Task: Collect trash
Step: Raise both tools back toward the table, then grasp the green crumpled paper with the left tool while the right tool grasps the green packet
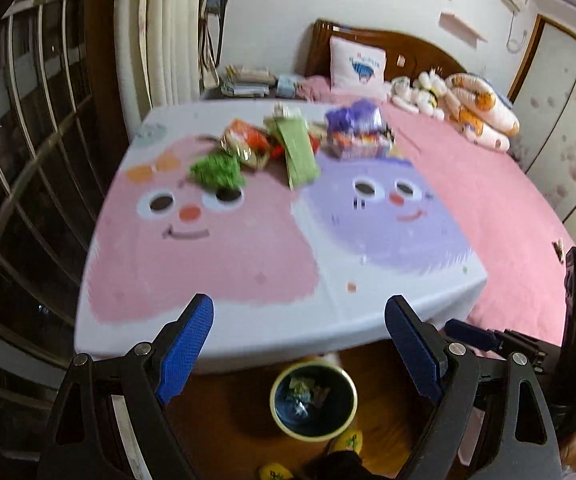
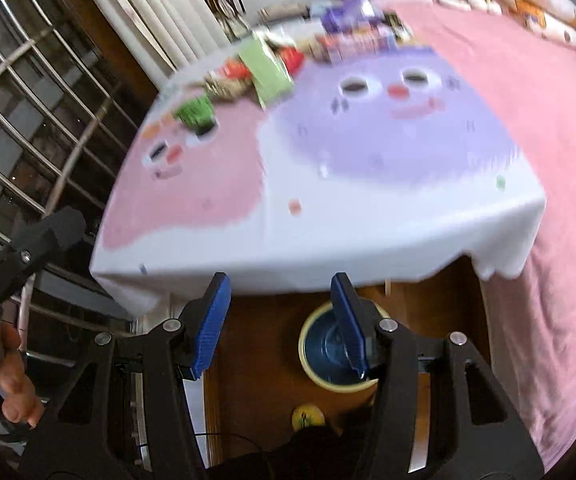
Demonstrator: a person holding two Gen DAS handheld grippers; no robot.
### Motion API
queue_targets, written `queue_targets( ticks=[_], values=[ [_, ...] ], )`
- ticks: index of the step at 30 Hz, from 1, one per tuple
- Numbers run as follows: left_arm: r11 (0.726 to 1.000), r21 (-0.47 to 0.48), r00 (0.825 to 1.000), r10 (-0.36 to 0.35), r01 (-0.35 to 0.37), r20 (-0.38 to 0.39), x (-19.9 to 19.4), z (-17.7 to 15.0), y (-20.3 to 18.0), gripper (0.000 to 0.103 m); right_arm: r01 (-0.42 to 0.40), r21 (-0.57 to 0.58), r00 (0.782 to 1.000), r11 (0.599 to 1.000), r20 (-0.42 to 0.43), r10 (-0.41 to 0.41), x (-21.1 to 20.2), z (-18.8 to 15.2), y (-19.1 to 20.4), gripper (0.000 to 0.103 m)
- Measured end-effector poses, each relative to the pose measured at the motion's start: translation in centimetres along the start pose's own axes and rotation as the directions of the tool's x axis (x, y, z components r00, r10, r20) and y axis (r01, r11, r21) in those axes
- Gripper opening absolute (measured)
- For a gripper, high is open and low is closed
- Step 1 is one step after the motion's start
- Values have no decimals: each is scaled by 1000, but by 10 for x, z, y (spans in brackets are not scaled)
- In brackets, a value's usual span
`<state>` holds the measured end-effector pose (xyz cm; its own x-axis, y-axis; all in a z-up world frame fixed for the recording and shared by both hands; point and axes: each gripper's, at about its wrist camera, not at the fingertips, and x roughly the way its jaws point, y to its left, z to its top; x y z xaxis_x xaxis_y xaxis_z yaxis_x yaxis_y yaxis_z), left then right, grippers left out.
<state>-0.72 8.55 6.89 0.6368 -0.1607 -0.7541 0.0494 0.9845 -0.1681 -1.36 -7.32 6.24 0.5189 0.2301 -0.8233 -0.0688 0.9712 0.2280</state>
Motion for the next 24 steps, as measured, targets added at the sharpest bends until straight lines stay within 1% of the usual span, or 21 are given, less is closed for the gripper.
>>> queue_targets(
  ticks=[3,5,6,9,13,18,22,24],
  values=[
    [1000,-7,1000,5,-5,30,-10,20,8,89,6,-40,998,999,57,-4,-15,26,16,49],
    [1000,-5,999,16,-16,50,-15,34,14,89,7,-51,997,999,82,-3,-18,36,19,49],
    [1000,-4,998,26,-26,55,-15,40,17,89,5,-55,995,998,95,0,-21,46,20,49],
    [999,-22,997,44,-43,56,-13,59,26,89,-5,-59,994,998,109,11,-16,65,19,49],
    [994,-85,996,70,-66,55,-1,84,42,89,-13,-87,993,996,116,23,2,98,16,49],
    [983,-140,993,120,-118,10,38,116,55,89,-36,-128,994,991,93,49,44,146,9,49],
    [969,-178,985,166,-170,-37,84,141,65,89,-61,-155,996,986,48,70,94,188,-2,49],
    [961,-195,980,185,-195,-69,114,153,72,89,-73,-168,997,983,27,78,120,206,-7,49]
  ],
)
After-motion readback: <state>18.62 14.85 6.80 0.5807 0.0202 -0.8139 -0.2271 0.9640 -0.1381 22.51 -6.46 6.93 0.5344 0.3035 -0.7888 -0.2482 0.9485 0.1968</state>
